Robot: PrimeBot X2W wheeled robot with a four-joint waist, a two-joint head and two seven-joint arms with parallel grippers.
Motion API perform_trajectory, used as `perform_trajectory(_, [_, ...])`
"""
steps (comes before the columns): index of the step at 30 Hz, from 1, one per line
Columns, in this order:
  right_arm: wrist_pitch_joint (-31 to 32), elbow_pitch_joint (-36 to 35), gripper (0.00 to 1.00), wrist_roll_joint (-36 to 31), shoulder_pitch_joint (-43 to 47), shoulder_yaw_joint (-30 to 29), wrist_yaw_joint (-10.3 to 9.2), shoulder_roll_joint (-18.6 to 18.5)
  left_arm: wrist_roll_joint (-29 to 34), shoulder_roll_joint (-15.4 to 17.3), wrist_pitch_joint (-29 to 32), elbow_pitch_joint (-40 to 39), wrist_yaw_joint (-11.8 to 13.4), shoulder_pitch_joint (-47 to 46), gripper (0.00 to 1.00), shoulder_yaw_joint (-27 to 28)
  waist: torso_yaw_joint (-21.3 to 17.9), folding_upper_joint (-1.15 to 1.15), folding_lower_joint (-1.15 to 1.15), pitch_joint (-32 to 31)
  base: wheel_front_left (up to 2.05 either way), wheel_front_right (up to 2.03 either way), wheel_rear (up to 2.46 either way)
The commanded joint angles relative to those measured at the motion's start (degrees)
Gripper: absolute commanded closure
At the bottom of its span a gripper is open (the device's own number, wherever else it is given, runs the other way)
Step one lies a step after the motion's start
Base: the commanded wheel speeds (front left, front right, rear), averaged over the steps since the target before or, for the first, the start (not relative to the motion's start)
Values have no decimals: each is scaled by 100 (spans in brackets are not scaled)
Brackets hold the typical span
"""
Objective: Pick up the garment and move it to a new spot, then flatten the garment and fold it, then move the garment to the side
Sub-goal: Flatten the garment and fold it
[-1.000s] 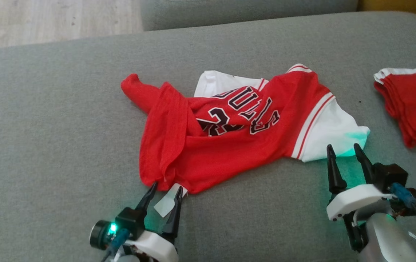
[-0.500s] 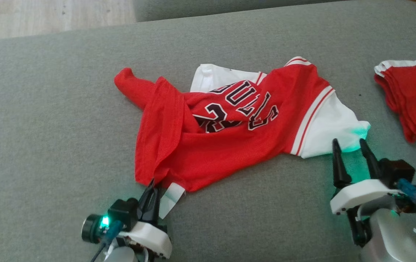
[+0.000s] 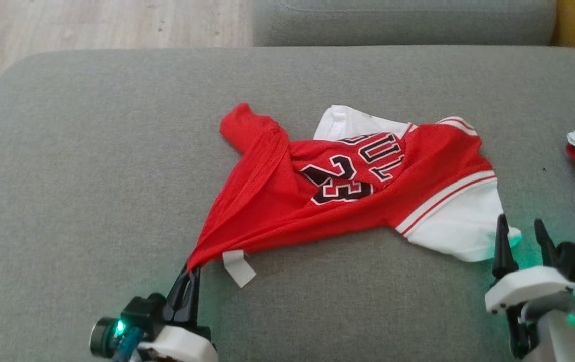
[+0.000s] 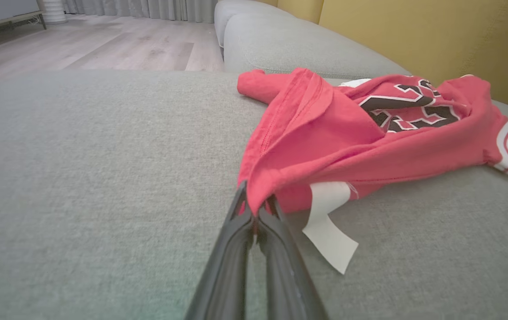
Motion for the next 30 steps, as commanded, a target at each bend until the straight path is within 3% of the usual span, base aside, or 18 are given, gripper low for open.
perform_trajectory(1, [-79, -64, 0, -79, -2, 85, -5, -33, 30, 22, -31, -145, -41, -121, 100, 269, 67, 0, 1, -59, 0, 0, 0])
perform_trajectory(19, [-79, 921, 0, -125, -103, 629, -5, -25, -104, 22, -31, -32, -48, -161, 100, 233, 27, 0, 1, 29, 0, 0, 0])
perform_trajectory(20, [-79, 956, 12, -77, -120, 653, -5, -27, -103, 21, -31, -28, -47, -161, 100, 234, 31, 0, 1, 28, 0, 0, 0])
perform_trajectory(21, [-79, 944, 65, -27, -137, 690, -5, -31, -103, 21, -31, -28, -43, -160, 100, 235, 34, 0, 1, 26, 0, 0, 0])
perform_trajectory(22, [-79, 894, 100, 35, -146, 716, -5, -33, -101, 21, -31, -30, -39, -157, 100, 237, 36, 0, 1, 24, 0, 0, 0])
perform_trajectory(30, [-79, -271, 100, 646, -69, 906, -5, -229, -56, 21, -31, -468, -65, -262, 100, 376, -23, 0, 1, -210, 0, 0, 0])
